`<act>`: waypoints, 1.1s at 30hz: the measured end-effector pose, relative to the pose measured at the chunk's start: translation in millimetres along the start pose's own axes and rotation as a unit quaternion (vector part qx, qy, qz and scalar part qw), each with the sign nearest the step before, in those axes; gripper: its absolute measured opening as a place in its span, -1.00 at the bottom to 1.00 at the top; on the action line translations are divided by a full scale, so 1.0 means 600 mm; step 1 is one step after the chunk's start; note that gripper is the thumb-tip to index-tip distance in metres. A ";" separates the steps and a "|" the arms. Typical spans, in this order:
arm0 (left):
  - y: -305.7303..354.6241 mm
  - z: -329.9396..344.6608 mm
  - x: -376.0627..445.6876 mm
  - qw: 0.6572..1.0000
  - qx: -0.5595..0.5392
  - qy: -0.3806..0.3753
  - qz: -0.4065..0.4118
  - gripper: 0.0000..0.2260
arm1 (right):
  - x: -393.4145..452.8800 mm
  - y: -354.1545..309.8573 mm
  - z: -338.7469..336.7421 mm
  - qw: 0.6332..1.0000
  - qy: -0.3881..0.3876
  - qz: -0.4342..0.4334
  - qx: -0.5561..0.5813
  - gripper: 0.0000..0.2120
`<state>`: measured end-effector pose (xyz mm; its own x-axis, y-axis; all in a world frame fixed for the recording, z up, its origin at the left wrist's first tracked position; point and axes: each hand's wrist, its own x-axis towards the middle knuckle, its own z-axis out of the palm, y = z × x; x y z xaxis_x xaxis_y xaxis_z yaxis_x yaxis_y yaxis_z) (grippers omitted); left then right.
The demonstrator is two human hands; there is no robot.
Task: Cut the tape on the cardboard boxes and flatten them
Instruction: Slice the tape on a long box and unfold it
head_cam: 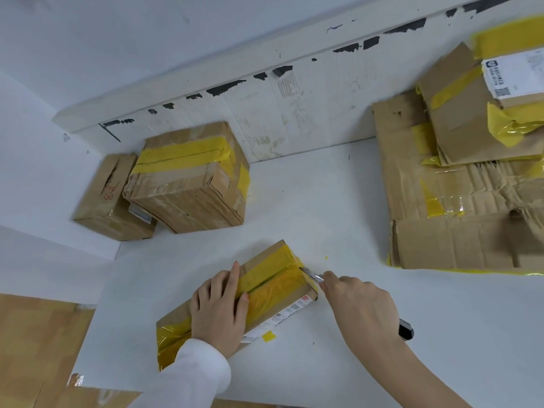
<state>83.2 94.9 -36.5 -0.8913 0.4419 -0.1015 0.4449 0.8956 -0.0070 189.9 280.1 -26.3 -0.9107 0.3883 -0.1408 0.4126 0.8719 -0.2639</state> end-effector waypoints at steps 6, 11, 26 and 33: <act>-0.001 0.001 0.001 1.000 0.001 -0.001 0.003 -0.38 | -0.020 0.004 -0.011 0.997 0.068 0.012 0.028 -0.51; -0.008 0.008 0.003 1.000 0.016 -0.014 -0.001 -0.33 | -0.034 0.007 -0.004 0.995 0.081 0.007 0.064 -0.49; -0.036 -0.018 0.022 0.969 0.089 -0.197 0.116 0.05 | -0.070 0.071 0.026 0.963 -0.046 0.196 0.181 -0.68; -0.046 -0.057 0.018 0.979 -0.111 -0.087 0.146 0.03 | -0.047 0.083 -0.006 0.874 0.014 0.186 0.448 -0.96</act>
<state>58.5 76.6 -3.3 -0.6920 0.6825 -0.2350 0.6310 0.7301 0.2622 236.2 313.7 -32.0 -0.7053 0.6132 -0.3558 0.5192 0.1051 -0.8482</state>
